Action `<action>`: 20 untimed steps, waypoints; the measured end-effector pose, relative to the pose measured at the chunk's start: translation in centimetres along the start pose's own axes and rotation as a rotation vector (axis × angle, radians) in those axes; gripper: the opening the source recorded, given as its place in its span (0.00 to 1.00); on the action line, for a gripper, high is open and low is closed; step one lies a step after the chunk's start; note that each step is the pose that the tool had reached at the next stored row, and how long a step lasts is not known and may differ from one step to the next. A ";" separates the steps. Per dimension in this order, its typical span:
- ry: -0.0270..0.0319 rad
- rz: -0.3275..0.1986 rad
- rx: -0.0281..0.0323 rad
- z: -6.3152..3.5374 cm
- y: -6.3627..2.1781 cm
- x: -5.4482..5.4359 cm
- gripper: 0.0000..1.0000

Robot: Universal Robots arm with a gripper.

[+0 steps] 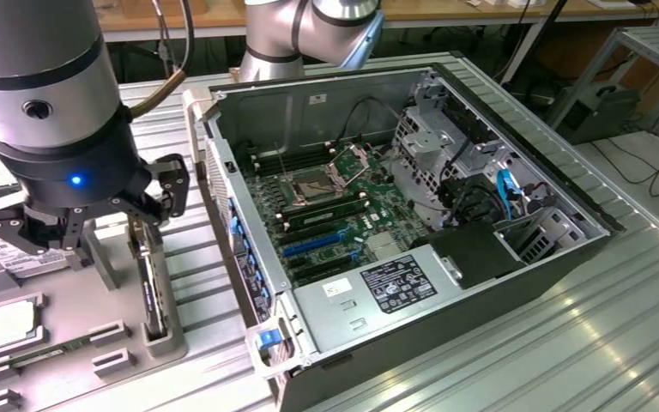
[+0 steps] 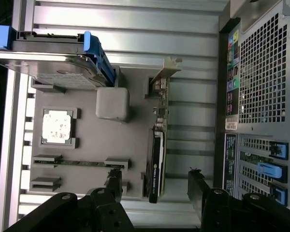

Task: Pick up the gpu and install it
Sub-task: 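Pick up the gpu and move the gpu toward the slot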

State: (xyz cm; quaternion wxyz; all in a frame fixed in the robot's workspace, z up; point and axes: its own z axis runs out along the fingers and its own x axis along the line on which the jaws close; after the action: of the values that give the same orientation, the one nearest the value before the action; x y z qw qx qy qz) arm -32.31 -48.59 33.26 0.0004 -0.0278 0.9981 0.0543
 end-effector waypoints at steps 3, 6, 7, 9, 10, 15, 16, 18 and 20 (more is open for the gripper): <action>-0.0002 0.000 -0.0034 0.23 -0.31 0.0 0.66; -0.0003 0.000 -0.0061 0.47 -0.51 0.0 0.66; -0.0004 0.000 -0.0072 0.56 -0.58 0.0 0.66; -0.0003 0.000 -0.0076 0.71 -0.66 0.0 0.66; -0.0002 0.000 -0.0075 0.77 -0.67 0.0 0.66; 0.0006 0.000 0.0096 1.17 -0.71 0.0 0.66; 0.0012 0.000 0.0156 1.24 -0.69 0.0 0.66; 0.0017 0.000 0.0278 1.49 -0.63 -0.1 0.66; 0.0020 0.000 0.0352 1.80 -0.53 -0.1 0.66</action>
State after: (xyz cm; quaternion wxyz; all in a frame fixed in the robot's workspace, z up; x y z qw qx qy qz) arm -32.19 -48.91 31.41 -0.0001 -0.0280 0.9989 0.0367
